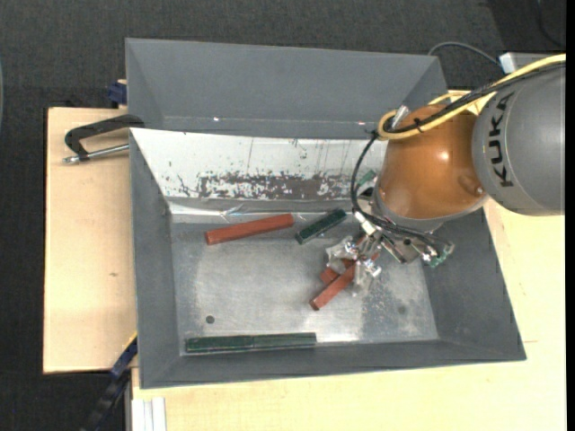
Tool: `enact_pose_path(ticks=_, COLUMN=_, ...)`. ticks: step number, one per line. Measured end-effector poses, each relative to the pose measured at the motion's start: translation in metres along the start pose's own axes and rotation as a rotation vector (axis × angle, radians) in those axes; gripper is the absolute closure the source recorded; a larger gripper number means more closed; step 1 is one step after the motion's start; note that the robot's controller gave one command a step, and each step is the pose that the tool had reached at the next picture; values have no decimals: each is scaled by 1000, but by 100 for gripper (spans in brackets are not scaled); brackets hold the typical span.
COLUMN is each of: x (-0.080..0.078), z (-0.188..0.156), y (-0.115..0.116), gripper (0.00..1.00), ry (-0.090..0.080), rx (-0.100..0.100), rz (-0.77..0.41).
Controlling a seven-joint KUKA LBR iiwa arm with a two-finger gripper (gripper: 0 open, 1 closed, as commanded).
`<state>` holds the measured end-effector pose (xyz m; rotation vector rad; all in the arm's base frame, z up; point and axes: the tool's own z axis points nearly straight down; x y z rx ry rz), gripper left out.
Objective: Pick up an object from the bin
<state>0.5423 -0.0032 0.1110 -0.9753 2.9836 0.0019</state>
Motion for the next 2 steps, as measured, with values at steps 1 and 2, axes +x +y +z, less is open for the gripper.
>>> enact_pose_path(ticks=1, x=1, z=-19, y=1, gripper=100, ry=4, rx=-4, rz=0)
enact_pose_path(ticks=2, x=-1, z=-39, y=0, gripper=100, ry=-1, rx=1, rz=1)
